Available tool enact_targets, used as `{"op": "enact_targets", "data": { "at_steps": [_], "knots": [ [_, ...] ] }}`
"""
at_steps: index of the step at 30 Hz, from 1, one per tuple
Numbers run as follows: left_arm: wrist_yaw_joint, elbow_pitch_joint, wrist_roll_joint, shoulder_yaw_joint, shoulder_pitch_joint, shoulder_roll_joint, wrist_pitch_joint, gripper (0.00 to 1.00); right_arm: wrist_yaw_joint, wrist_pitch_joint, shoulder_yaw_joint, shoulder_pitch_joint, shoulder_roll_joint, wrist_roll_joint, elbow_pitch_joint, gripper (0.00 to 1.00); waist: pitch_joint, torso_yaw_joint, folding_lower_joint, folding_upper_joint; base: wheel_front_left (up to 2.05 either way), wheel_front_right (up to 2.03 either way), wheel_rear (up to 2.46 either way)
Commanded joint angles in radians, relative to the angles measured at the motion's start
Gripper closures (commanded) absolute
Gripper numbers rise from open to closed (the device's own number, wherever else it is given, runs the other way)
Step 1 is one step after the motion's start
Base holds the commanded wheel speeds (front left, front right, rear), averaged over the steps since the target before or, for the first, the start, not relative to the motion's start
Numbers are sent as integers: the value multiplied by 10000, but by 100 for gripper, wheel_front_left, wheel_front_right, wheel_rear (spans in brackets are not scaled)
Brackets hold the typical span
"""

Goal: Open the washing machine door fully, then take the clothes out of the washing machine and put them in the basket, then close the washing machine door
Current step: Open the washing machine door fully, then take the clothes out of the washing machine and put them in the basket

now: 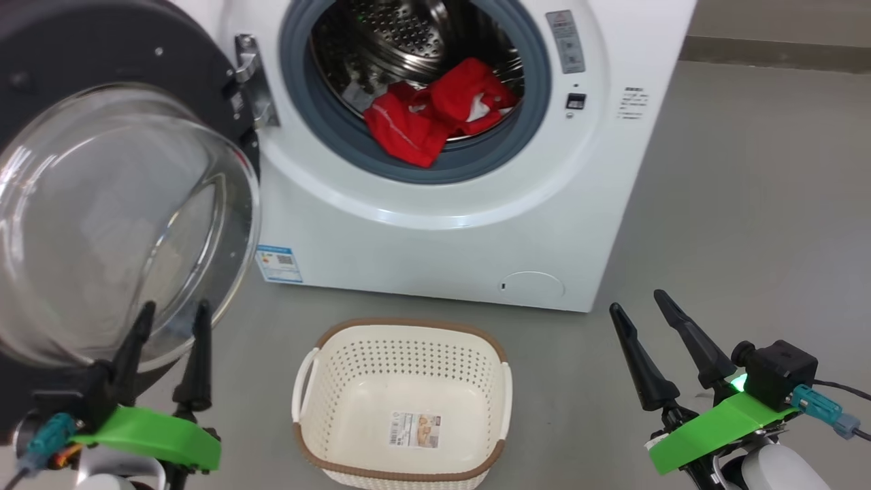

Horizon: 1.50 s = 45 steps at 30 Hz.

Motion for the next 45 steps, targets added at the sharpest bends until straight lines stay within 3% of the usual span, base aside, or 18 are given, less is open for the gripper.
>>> {"op": "enact_targets", "data": {
  "at_steps": [1,8,12,19,31,45],
  "knots": [
    [139,-519,72,301,-13,217,-10,0,-7,-63,119,-236,-173,-154,-277,0,-91,-542,0,0,0,0,0],
    [442,-1363,26,189,767,-78,41,0,-7,-63,7,-346,-216,-399,-361,0,-138,-1409,0,0,0,0,0],
    [391,-1595,-449,370,1114,-321,25,0,-7,-63,-22,-354,-233,-499,-381,0,-194,-1856,0,0,0,0,0],
    [407,-1974,-373,392,1558,-370,-46,0,-7,-63,7,-360,-261,-554,-422,0,-273,-2329,0,0,0,0,0],
    [803,-2555,365,359,1871,-375,-115,0,-7,-63,-358,-176,-414,-626,-539,0,-259,-2367,0,0,0,0,0],
    [917,-2553,502,512,1943,-371,-130,0,-7,-63,-686,-127,-282,-744,-581,0,-191,-2280,0,0,0,0,0]
  ]
}}
